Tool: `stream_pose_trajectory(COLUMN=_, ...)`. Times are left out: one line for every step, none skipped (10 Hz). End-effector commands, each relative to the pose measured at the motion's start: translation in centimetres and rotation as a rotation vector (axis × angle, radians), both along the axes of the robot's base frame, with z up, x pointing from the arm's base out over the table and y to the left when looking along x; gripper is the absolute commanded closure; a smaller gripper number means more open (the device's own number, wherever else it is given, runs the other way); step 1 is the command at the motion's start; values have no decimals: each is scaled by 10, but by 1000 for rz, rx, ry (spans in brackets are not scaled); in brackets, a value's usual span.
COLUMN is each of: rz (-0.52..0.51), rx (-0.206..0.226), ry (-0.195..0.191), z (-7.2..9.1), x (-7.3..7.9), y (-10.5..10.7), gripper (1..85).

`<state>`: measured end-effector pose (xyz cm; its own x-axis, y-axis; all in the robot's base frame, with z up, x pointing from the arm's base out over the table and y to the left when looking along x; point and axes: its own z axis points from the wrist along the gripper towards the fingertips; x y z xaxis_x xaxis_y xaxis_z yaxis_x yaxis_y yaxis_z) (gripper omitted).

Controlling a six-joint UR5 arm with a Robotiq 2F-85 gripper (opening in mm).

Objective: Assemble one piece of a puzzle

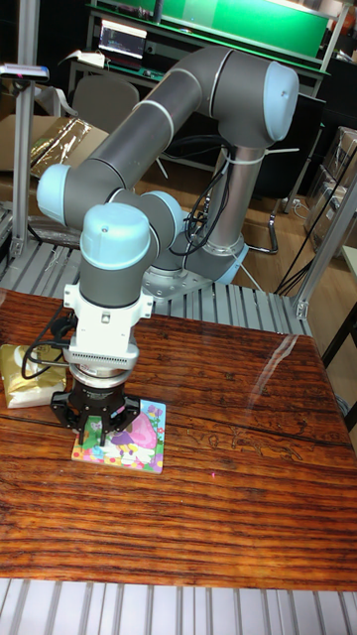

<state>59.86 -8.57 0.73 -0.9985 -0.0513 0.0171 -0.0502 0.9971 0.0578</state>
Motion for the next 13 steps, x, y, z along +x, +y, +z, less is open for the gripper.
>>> stream_pose_trajectory(rz=12, rx=24, ry=9, z=1, x=-3, y=5, gripper=580)
stream_pose_trajectory(rz=22, rx=24, ry=13, z=1, x=-4, y=5, gripper=547)
stream_pose_trajectory(rz=30, rx=28, ry=17, z=1, x=-5, y=5, gripper=537)
stream_pose_trajectory(rz=37, rx=28, ry=18, z=1, x=-5, y=5, gripper=533)
stream_pose_trajectory(rz=39, rx=28, ry=18, z=1, x=-6, y=4, gripper=533)
stream_pose_trajectory(rz=39, rx=26, ry=18, z=1, x=-6, y=4, gripper=533)
stream_pose_trajectory(rz=39, rx=22, ry=17, z=1, x=-5, y=2, gripper=533)
stream_pose_trajectory(rz=40, rx=16, ry=12, z=0, x=-4, y=0, gripper=533)
stream_pose_trajectory(rz=40, rx=13, ry=11, z=0, x=-3, y=-1, gripper=533)
stream_pose_trajectory(rz=40, rx=11, ry=9, z=0, x=-3, y=-1, gripper=533)
stream_pose_trajectory(rz=41, rx=9, ry=8, z=0, x=-2, y=-2, gripper=533)
stream_pose_trajectory(rz=43, rx=9, ry=5, z=0, x=-2, y=-2, gripper=533)
stream_pose_trajectory(rz=41, rx=6, ry=2, z=-1, x=-1, y=-2, gripper=533)
